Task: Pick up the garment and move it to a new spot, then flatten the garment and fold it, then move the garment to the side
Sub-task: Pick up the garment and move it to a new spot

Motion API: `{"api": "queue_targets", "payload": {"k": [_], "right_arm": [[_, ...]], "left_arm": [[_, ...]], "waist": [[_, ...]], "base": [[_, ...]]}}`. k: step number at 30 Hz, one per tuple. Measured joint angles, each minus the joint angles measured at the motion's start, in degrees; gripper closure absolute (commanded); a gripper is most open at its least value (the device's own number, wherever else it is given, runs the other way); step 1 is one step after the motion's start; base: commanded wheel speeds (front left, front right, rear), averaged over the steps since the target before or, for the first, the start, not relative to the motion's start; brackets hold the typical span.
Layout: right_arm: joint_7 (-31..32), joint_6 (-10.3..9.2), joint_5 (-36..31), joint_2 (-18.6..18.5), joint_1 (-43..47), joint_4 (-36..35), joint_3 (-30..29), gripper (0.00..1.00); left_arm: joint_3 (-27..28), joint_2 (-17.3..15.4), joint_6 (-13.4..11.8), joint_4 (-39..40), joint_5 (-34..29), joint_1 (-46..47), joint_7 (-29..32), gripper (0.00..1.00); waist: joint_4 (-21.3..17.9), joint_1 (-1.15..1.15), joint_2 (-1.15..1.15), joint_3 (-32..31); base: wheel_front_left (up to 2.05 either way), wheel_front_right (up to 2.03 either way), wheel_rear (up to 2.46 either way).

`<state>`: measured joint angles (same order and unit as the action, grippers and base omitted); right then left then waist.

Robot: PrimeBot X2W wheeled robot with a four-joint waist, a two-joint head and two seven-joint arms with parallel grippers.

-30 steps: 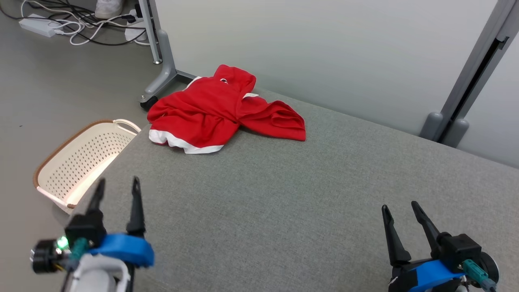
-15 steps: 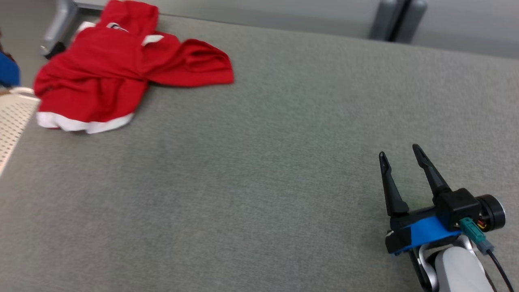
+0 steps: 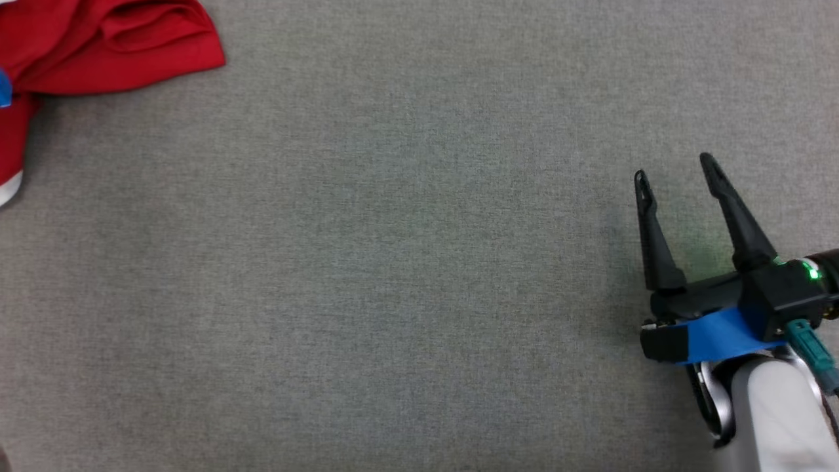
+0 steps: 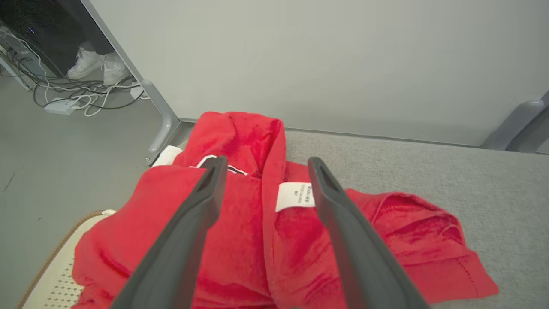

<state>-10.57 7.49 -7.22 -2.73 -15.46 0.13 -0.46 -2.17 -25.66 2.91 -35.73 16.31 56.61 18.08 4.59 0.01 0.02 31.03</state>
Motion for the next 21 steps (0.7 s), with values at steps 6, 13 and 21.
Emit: {"api": "queue_targets", "payload": {"k": [6, 13, 21], "right_arm": [[2.48, 0.00, 0.40, -0.03, -0.11, -6.97, -0.13, 0.00], [2.93, 0.00, 1.26, -0.02, 0.47, -8.56, 0.40, 0.00], [2.36, 0.00, 2.11, -0.02, 0.82, -6.99, 0.58, 0.00]], "left_arm": [[1.19, 0.93, -1.52, -4.50, 1.47, -0.32, 0.82, 0.00], [1.56, 1.16, -1.26, -8.90, 3.54, -0.74, 2.54, 0.15], [2.24, 1.98, 0.68, -10.47, 6.09, -1.05, 0.51, 1.00]], "waist": [[-1.22, 0.01, 0.00, 3.53], [-1.62, -0.01, -0.01, 3.95], [-1.48, -0.01, -0.01, 1.39]], "base": [[0.00, 0.00, 0.00], [0.00, 0.00, 0.00], [0.00, 0.00, 0.00]]}}
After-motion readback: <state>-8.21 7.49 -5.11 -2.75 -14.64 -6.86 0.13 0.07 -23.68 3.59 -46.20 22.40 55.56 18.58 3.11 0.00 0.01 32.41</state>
